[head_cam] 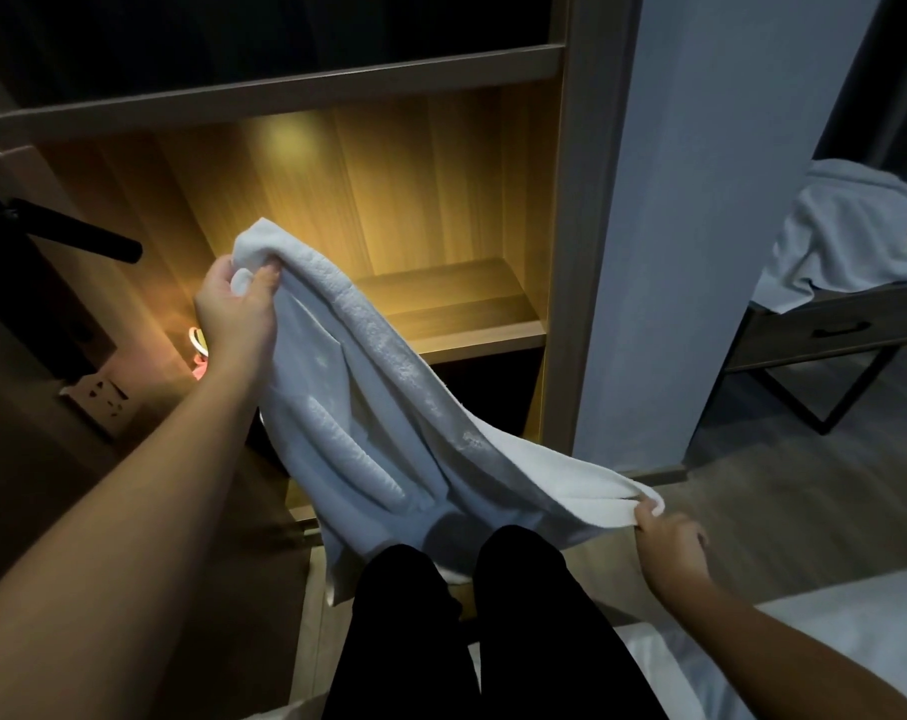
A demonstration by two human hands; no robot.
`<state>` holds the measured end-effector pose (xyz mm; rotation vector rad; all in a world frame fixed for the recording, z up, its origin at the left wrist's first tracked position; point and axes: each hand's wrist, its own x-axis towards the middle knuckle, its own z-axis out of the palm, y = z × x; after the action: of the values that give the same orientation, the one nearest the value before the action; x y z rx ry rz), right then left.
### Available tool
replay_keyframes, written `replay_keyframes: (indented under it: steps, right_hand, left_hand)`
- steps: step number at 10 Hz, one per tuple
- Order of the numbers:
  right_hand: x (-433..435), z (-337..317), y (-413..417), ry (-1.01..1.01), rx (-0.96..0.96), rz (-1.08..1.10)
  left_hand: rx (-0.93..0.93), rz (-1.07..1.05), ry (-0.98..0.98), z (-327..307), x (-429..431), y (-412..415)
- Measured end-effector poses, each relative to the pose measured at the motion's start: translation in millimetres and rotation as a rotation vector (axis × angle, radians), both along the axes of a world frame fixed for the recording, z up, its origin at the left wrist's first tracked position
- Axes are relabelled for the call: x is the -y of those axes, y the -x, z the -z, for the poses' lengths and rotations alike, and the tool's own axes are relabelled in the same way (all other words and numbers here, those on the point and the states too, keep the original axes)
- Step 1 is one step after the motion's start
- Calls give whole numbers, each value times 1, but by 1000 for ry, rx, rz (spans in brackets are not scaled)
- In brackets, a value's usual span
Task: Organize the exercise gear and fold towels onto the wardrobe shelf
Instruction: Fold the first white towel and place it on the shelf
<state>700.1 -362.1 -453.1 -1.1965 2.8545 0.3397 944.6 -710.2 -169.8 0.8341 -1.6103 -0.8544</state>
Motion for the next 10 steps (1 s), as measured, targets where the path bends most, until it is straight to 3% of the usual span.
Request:
replay_keyframes:
  steps: [1,2,3,4,5,6,7,9,10]
  right_hand:
    - [-1,9,-2,-18,-129,-6]
    - [6,10,-7,-40,-5,116]
    - [18,13,-6,179,203,434]
    - [8,13,7,-105,156,247]
    - [-15,17,22,-194,291,120]
    - [-29,26,31,-79,431,157]
    - [-35,32,38,53,638,354]
    - [-17,-1,27,-48,641,386]
    - [10,-31,19,-34,628,300]
  left_hand:
    - [-12,6,6,1,1,2]
    - [-17,6,15,1,2,3]
    - [-21,11,18,0,1,2]
    - [3,12,14,1,0,0]
    - [22,13,14,5,-2,2]
    - [22,18,32,8,-4,4]
    - [32,23,19,9,-4,4]
    - [46,100,31,6,-12,11]
    - [84,158,46,2,-19,19]
